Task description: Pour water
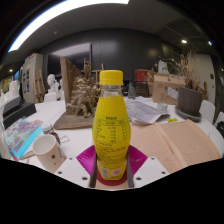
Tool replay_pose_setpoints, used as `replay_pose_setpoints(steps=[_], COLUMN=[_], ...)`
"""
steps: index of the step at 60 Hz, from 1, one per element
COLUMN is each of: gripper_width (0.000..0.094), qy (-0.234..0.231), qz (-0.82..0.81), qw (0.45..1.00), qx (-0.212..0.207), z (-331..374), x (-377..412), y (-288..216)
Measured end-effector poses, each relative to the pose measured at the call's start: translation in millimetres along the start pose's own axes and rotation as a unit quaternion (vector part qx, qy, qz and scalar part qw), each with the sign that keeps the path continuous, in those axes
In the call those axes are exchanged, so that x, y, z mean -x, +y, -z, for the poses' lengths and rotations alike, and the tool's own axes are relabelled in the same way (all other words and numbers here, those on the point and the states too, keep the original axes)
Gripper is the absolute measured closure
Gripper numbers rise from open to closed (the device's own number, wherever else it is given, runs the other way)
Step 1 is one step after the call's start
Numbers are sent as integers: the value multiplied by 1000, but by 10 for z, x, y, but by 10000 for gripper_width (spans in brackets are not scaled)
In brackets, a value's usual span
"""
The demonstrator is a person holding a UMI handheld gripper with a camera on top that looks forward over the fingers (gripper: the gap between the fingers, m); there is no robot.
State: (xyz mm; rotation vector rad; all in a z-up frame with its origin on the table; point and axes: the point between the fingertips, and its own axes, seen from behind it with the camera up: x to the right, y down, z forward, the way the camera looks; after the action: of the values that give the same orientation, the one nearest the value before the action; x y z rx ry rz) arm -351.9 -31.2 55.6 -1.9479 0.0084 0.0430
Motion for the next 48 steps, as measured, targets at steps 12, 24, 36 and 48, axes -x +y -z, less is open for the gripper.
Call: replay_pose_setpoints(steps=[12,24,36,48], gripper_width=[66,77,77,75], qy=[10,49,44,62], qz=[-23,-12,15,28], qw=[999,997,996,994], qx=[31,60,82,85], z=[197,1007,1892,2489], x=[-80,-74,247,371], y=[-58,-366,-613,-742])
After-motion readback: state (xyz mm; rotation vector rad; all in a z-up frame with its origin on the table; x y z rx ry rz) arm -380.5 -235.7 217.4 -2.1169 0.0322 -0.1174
